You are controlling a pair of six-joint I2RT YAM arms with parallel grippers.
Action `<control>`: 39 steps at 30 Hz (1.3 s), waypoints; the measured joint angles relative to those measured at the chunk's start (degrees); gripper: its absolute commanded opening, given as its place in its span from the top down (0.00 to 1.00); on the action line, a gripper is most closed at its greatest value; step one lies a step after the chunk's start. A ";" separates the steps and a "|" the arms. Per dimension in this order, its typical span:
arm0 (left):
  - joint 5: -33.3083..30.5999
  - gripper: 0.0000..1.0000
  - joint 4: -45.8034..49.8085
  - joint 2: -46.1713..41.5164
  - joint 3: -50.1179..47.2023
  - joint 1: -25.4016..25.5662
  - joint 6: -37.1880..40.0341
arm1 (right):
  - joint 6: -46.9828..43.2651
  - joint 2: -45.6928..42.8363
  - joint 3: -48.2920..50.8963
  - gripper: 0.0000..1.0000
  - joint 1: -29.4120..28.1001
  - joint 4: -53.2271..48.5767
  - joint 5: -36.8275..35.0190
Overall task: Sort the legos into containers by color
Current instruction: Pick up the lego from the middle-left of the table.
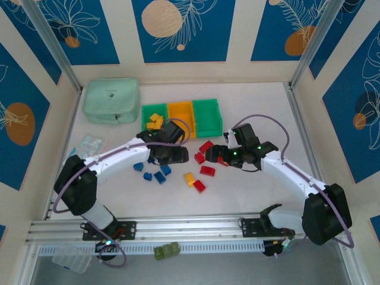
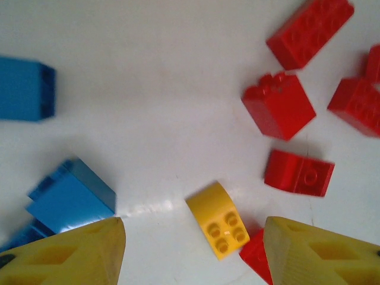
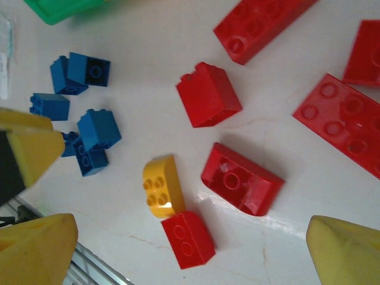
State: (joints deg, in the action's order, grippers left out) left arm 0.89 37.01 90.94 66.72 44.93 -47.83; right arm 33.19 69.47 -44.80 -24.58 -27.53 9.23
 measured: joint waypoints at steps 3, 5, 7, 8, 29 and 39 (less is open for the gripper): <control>0.15 0.36 -0.59 2.32 -0.02 2.29 -2.78 | -0.02 -0.28 1.36 0.01 1.64 -0.39 0.68; 0.17 0.36 -0.66 4.63 0.11 3.61 -4.15 | -0.04 -0.35 1.99 0.01 2.95 -0.42 1.33; 0.15 0.35 -0.63 6.80 0.33 4.66 -5.31 | -0.22 -0.42 2.51 0.01 4.33 -0.44 1.86; 0.15 0.35 -0.61 7.76 0.42 5.16 -5.90 | -0.26 -0.44 2.60 0.01 4.94 -0.57 2.12; -1.90 0.47 -0.50 16.83 3.69 10.49 -9.53 | -1.68 -2.32 4.44 0.01 9.70 0.04 6.05; -3.28 0.70 0.22 16.41 3.19 10.56 -10.19 | -1.70 -2.29 4.44 0.01 9.55 1.09 6.91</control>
State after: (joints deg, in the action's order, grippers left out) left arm -2.39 37.23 107.35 69.91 55.48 -58.02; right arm 31.48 67.18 -40.36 -15.03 -26.44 16.14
